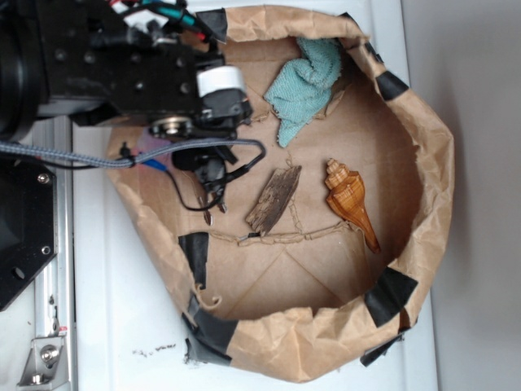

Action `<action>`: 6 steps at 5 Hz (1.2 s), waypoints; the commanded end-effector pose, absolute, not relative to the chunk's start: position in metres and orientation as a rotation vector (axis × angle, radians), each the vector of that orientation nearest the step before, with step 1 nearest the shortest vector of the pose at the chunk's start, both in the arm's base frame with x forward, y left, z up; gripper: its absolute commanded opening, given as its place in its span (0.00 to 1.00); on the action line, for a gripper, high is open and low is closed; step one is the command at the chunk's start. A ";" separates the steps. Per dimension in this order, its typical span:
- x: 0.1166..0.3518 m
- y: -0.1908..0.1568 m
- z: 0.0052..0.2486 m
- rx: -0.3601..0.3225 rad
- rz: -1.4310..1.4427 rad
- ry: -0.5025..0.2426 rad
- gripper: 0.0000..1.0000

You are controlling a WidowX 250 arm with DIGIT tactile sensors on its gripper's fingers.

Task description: Grab the silver keys.

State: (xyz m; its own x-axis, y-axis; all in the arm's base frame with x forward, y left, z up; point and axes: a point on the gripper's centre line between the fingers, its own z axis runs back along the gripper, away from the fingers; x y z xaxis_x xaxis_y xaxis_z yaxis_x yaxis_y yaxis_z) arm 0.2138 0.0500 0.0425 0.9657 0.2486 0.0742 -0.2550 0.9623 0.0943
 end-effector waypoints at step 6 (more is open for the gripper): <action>0.262 0.006 0.163 0.012 0.250 -0.190 0.00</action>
State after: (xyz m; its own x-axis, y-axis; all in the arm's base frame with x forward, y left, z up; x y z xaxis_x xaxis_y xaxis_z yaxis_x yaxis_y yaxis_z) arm 0.2602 0.0013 0.1427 0.9557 0.2653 0.1279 -0.2680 0.9634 0.0047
